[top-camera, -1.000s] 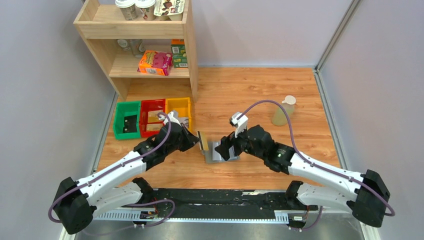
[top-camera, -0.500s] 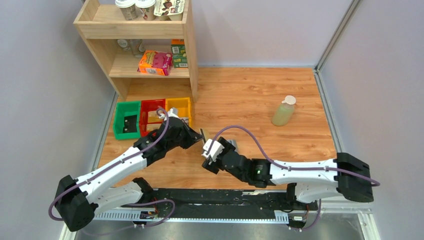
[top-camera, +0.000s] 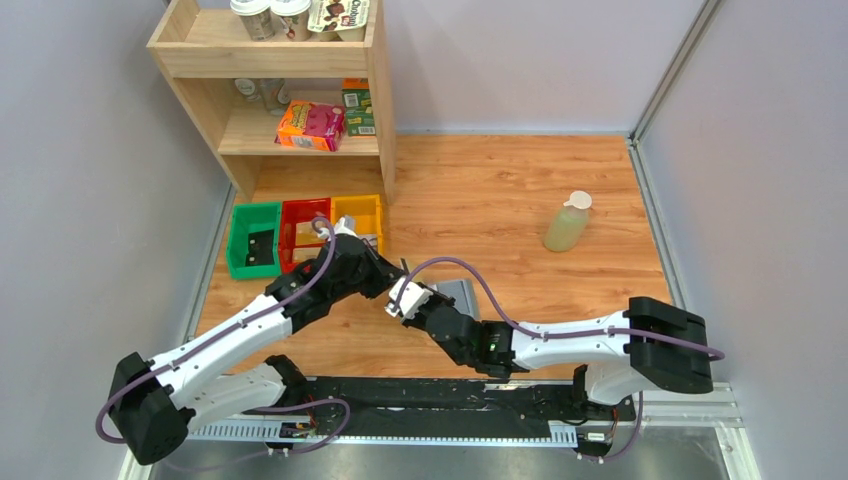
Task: Take the credit cards out of the card holder
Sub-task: Place the credit card in the storage box.
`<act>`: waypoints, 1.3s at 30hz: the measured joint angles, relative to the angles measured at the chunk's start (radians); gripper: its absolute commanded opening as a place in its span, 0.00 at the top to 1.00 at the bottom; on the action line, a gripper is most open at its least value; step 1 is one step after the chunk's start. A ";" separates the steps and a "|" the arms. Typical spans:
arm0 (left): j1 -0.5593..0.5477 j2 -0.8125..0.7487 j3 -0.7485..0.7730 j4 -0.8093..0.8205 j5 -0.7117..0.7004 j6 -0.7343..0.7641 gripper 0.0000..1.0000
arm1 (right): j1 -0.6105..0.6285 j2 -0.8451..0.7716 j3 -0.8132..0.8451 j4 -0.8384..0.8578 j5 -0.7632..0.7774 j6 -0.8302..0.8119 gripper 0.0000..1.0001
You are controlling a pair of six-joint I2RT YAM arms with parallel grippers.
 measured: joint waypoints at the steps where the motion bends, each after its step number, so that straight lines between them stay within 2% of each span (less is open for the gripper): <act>1: 0.000 -0.003 0.000 0.000 0.000 0.000 1.00 | 0.002 0.001 0.003 0.003 0.003 -0.001 0.90; 2: 0.000 -0.006 0.000 0.002 -0.001 0.001 0.97 | 0.003 0.001 0.007 0.003 0.006 0.001 0.97; 3: 0.000 -0.010 0.000 0.004 -0.002 0.003 0.94 | 0.004 0.001 0.011 0.002 0.010 0.008 1.00; 5: 0.000 -0.020 0.000 0.000 -0.004 0.019 0.76 | 0.006 -0.001 0.018 -0.005 0.020 0.016 1.00; 6: 0.000 -0.027 0.000 -0.001 -0.005 0.030 0.70 | 0.006 -0.004 0.023 -0.011 0.026 0.023 1.00; 7: 0.000 -0.033 0.000 0.000 -0.008 0.046 0.58 | 0.006 -0.010 0.028 -0.020 0.029 0.033 1.00; 11: 0.000 -0.083 0.000 0.004 -0.019 0.126 0.33 | 0.001 -0.055 0.042 -0.075 0.032 0.093 1.00; 18: 0.000 -0.253 -0.030 0.095 -0.038 0.286 0.30 | -0.057 -0.171 0.051 -0.222 -0.026 0.296 1.00; 24: 0.000 -0.340 -0.191 0.302 0.018 0.395 0.29 | -0.182 -0.381 -0.014 -0.280 -0.172 0.552 1.00; 30: 0.000 -0.289 -0.409 0.609 0.124 0.393 0.28 | -0.365 -0.614 -0.168 -0.253 -0.370 0.823 1.00; 35: 0.000 -0.175 -0.423 0.826 0.206 0.360 0.28 | -0.467 -0.698 -0.274 -0.181 -0.509 0.996 1.00; 39: 0.000 -0.091 -0.419 0.965 0.235 0.319 0.28 | -0.484 -0.705 -0.319 -0.101 -0.573 1.089 1.00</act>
